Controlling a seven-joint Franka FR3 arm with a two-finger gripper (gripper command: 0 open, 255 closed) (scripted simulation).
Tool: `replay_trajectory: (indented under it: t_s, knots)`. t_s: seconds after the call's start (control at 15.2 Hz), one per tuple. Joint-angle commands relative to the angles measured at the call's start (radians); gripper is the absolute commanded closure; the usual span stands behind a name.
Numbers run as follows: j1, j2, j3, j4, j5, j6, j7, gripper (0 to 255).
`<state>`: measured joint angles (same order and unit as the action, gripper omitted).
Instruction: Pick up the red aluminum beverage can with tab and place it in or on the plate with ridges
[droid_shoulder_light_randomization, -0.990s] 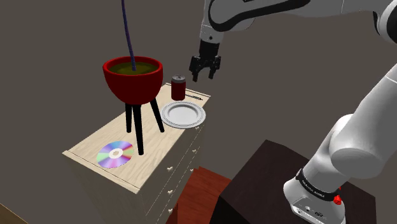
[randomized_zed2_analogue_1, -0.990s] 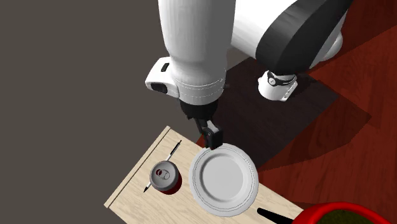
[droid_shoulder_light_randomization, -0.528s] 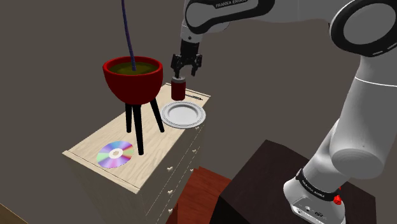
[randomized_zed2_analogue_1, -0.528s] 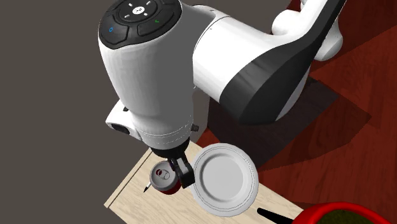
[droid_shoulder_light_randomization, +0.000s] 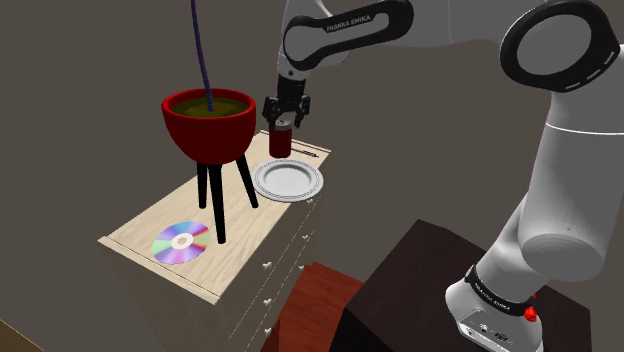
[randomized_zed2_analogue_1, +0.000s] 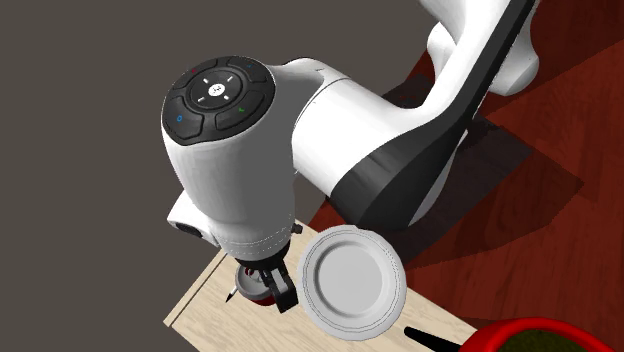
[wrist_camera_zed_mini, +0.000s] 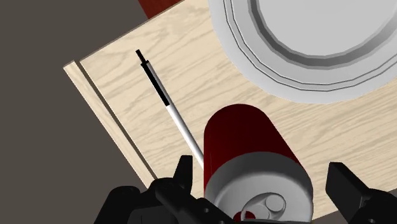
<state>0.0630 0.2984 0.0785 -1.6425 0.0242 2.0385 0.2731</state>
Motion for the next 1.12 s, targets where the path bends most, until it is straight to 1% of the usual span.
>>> replay_trajectory:
  t_s: [0.0,0.46,0.53,1.06]
  knots:
    - [0.001,0.011,0.0,-0.007,-0.001,0.019,0.001,0]
    - [0.001,0.011,0.0,-0.007,-0.001,0.019,0.001,0]
    - [0.001,0.011,0.0,-0.007,-0.001,0.019,0.001,255]
    - [0.001,0.011,0.0,-0.008,-0.001,0.02,0.0,255]
